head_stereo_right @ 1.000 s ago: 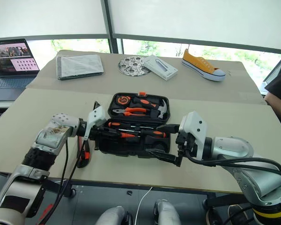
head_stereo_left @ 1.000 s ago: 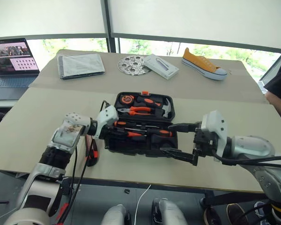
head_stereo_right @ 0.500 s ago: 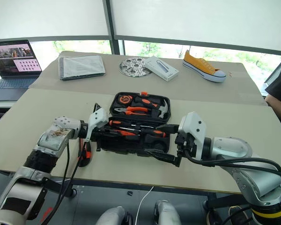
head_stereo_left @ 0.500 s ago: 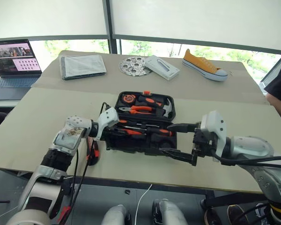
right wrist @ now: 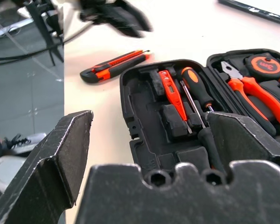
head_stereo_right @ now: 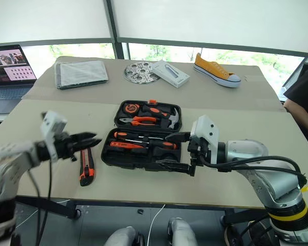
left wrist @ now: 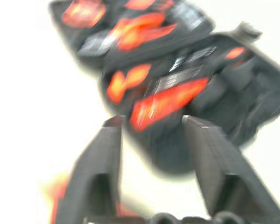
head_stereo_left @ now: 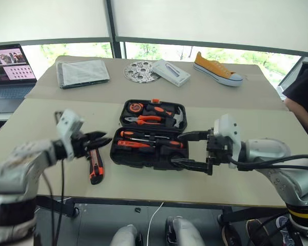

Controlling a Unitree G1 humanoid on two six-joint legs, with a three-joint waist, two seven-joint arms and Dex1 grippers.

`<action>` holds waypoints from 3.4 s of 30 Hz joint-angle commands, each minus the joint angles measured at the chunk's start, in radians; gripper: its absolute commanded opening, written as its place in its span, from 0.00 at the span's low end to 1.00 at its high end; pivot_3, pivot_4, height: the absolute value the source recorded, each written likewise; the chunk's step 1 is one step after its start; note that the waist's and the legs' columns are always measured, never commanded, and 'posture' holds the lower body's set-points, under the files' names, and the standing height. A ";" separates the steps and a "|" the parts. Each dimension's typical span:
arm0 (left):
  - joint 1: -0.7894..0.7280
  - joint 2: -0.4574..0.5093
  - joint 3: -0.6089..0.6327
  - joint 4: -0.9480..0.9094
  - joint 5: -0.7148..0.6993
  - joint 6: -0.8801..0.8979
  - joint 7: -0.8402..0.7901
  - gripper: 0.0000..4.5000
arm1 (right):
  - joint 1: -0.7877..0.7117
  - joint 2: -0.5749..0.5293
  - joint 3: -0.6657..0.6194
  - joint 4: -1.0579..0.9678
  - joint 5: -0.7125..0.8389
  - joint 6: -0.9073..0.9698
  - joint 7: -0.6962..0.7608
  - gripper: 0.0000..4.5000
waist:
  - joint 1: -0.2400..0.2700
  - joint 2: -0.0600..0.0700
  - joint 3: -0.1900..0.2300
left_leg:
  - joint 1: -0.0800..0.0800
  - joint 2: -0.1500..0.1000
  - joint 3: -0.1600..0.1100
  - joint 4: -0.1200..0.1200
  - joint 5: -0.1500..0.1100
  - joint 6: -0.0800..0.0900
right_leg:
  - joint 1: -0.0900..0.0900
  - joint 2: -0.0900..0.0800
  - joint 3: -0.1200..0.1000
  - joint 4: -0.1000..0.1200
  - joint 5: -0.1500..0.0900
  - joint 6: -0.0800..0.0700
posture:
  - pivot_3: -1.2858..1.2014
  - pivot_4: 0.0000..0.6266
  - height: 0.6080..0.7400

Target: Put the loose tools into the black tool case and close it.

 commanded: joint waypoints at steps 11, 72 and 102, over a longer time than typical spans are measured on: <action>-0.005 -0.322 0.064 -0.482 0.102 0.519 0.552 0.99 | -0.084 0.052 0.075 0.084 -0.096 -0.124 0.150 1.00 | 0.030 -0.001 -0.001 | 0.003 -0.002 0.000 0.000 0.000 -0.001 | 0.003 0.001 0.002 0.002 0.001 -0.002 | 0.52 0.24 0.94; -0.929 0.003 -0.975 1.006 0.454 -0.961 -0.760 0.36 | 0.235 -0.022 -0.145 -0.244 -0.030 0.016 -0.140 1.00 | 0.022 -0.004 -0.002 | 0.007 0.001 0.002 -0.010 0.003 -0.013 | -0.002 0.008 0.000 0.012 -0.014 -0.012 | 0.52 0.24 0.94; -0.887 -0.014 -0.874 1.020 0.437 -0.997 -0.778 0.08 | 0.190 -0.001 -0.096 -0.202 -0.056 -0.001 -0.142 1.00 | 0.023 -0.004 -0.002 | -0.001 0.001 0.001 0.002 -0.003 -0.003 | -0.002 0.006 -0.003 0.012 -0.013 -0.005 | 0.52 0.24 0.94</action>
